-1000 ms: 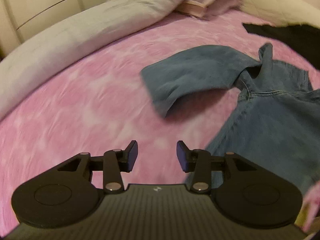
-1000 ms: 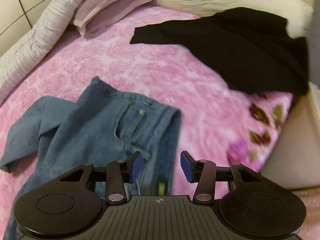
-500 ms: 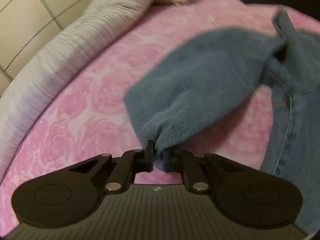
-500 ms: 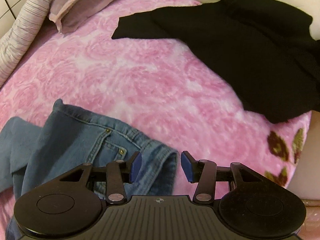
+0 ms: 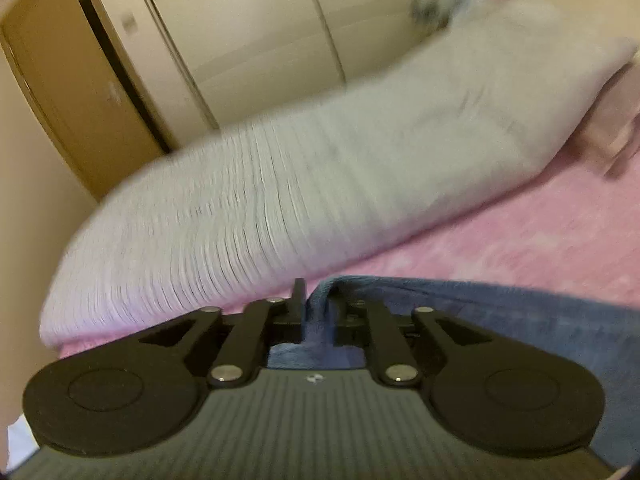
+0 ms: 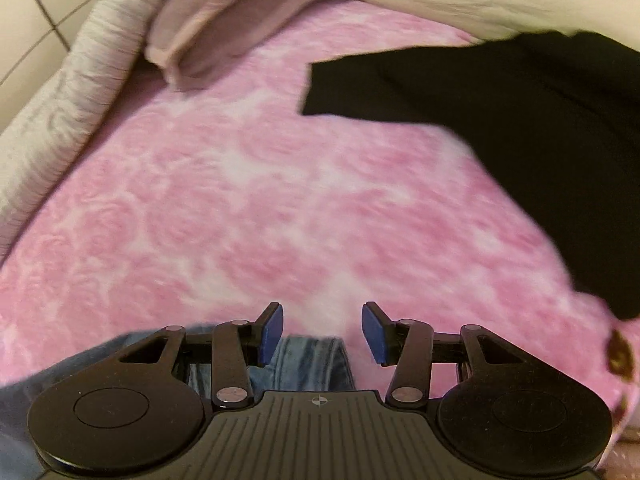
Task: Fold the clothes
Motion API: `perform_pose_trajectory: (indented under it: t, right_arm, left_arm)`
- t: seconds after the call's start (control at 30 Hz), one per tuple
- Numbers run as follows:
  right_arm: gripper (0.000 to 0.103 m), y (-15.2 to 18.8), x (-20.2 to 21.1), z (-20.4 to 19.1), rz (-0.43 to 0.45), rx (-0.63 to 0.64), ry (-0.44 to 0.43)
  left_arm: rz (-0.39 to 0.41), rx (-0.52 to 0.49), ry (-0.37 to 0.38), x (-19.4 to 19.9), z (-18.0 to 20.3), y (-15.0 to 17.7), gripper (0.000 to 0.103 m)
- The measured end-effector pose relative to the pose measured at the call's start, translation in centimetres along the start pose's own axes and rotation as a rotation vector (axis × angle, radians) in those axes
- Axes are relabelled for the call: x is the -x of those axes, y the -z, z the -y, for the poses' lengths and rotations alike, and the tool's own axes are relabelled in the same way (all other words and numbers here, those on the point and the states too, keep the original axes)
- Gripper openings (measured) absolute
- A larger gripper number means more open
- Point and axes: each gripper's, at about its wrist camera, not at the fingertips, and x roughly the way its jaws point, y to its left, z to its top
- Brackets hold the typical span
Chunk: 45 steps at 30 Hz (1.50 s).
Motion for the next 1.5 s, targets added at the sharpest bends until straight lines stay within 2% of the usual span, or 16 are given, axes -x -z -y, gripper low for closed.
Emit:
perform_pose_trajectory:
  t: [0.07,0.17,0.3,0.47,0.57,0.67,0.73,0.83,0.87,0.97,1.0,1.03,1.1,1.2,1.37,1.5]
  right_arm:
    - [0.048,-0.5,-0.7,-1.3,0.005,0.017,-0.028]
    - [0.048,-1.1,-1.2,-2.0,0.008,0.04,-0.051]
    - [0.049,-1.0,-1.3,0.1,-0.01,0.027,-0.061]
    - [0.054,0.7,-2.7,3.5,-0.082,-0.039,-0.084]
    - [0.06,2.1,-4.5,3.9,-0.138,-0.04,-0.135]
    - [0.06,3.2,-6.6,2.6,-0.14,0.009,-0.15]
    - [0.02,3.6,-6.6,1.1,-0.114,0.075,-0.139]
    - [0.016,3.4,-4.9,-1.4,-0.018,0.195,-0.109]
    - [0.016,3.0,-3.8,-1.8,0.034,0.209,-0.1]
    - [0.018,0.8,-2.4,-0.5,0.132,0.072,-0.02]
    - [0.024,0.1,-2.8,0.0,0.115,0.034,-0.001]
    - [0.039,-0.6,-3.7,0.5,0.057,0.007,0.006]
    - [0.042,-1.5,-4.6,0.9,-0.026,-0.034,0.003]
    - [0.045,-1.4,-2.7,0.6,0.027,-0.092,-0.032]
    - [0.05,0.4,-1.1,-1.4,0.046,-0.178,-0.067]
    - [0.05,2.6,-0.8,-4.1,0.013,-0.182,-0.051]
  left_arm:
    - [-0.105,-0.004,-0.014,-6.5,4.0,-1.3,0.029]
    - [-0.272,0.024,-0.043,-13.0,6.2,0.9,0.029]
    - [-0.358,-0.021,-0.132,-14.4,8.9,6.2,0.029]
    - [-0.437,0.205,-0.142,-13.2,4.8,9.8,0.029]
    - [-0.449,0.336,-0.144,-11.2,3.5,11.1,0.03]
    - [-0.456,0.425,-0.091,-8.8,3.5,13.2,0.03]
    - [-0.449,0.454,-0.058,-6.9,4.9,14.2,0.03]
    - [-0.447,0.474,-0.014,-4.6,3.3,17.0,0.03]
    - [-0.446,0.471,-0.002,-3.9,3.2,17.6,0.03]
    - [-0.434,0.443,0.017,-3.0,3.4,18.3,0.03]
    - [-0.432,0.425,0.017,-2.9,3.6,18.4,0.03]
    - [-0.429,0.407,0.018,-2.9,3.8,18.5,0.03]
    - [-0.428,0.365,0.018,-3.6,4.0,19.0,0.03]
    - [-0.415,0.366,0.031,-4.7,3.7,19.6,0.03]
    - [-0.397,0.459,0.069,-7.1,1.1,20.1,0.031]
    - [-0.323,0.626,0.146,-9.0,-2.8,19.9,0.031]
